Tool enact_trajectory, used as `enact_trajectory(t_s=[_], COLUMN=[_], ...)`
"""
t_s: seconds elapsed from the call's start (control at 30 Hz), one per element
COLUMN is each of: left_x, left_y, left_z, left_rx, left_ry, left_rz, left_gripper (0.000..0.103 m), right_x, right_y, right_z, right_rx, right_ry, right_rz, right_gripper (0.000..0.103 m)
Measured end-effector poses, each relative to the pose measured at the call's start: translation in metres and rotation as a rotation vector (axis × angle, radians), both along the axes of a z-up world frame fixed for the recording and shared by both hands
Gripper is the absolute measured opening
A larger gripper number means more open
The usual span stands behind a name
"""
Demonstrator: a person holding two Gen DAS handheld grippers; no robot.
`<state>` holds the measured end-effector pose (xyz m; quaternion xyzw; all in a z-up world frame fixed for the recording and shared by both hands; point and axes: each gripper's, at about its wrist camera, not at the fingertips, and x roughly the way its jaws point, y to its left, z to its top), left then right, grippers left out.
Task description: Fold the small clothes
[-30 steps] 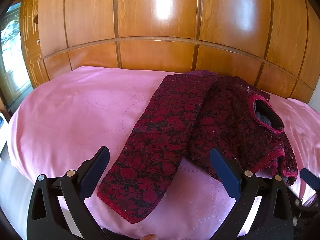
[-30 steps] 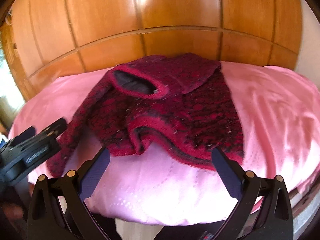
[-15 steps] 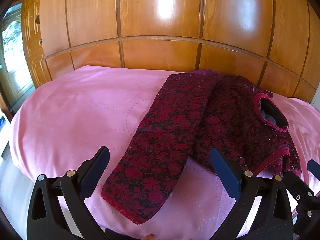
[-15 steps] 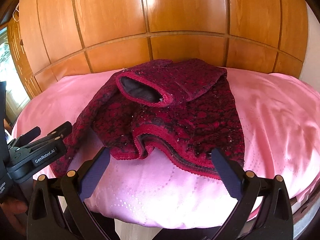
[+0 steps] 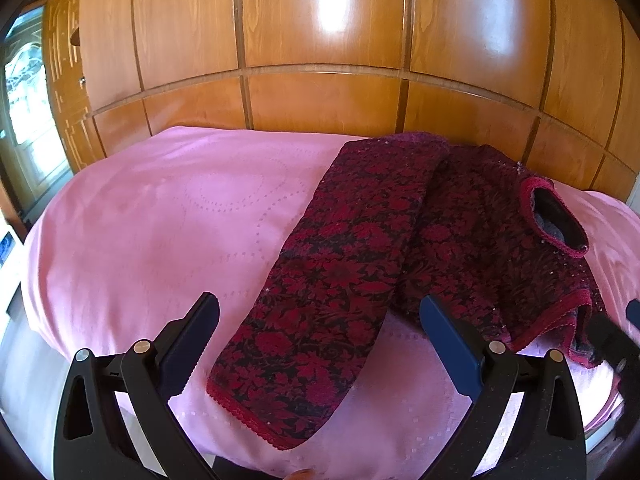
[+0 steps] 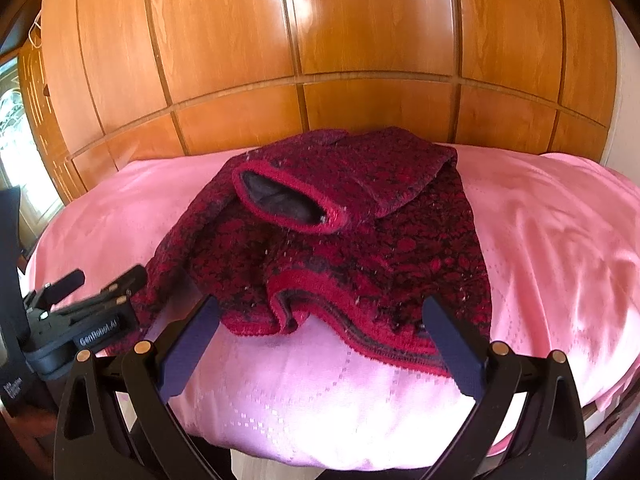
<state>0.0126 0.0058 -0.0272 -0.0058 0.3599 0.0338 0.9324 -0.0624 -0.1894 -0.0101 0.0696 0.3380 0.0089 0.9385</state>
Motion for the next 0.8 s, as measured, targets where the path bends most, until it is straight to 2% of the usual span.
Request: enact_trajectory(t_s=[0.33,0.6,0.7,0.73,0.8], left_x=[0.008,0.016,0.019,0.02,0.021], left_y=[0.004,0.007,0.009,0.008,0.008], left_z=[-0.01,-0.029,-0.037,-0.04,-0.049], left_rx=[0.02,0.011,0.032,0.041,0.06], left_ry=[0.045,0.12,0.143,0.152,0.18], left_rz=[-0.01,-0.056,-0.079,-0.088,-0.109], left_gripper=[0.099,0.099,0.092,0.085,0.077], right_x=[0.023,0.055,0.069,0.076,0.085], right_y=[-0.004,0.011,0.021,0.026,0.033], right_z=[0.015,0.014,0.009,0.007,0.003], right_rx=[-0.003,-0.055,-0.105,-0.124,-0.152], right_ry=[-0.039,-0.04,-0.043,-0.043,-0.036], right_rz=[0.023,0.13,0.183,0.207,0.231], right_gripper=[0.101,0.101,0.101,0.101,0.1])
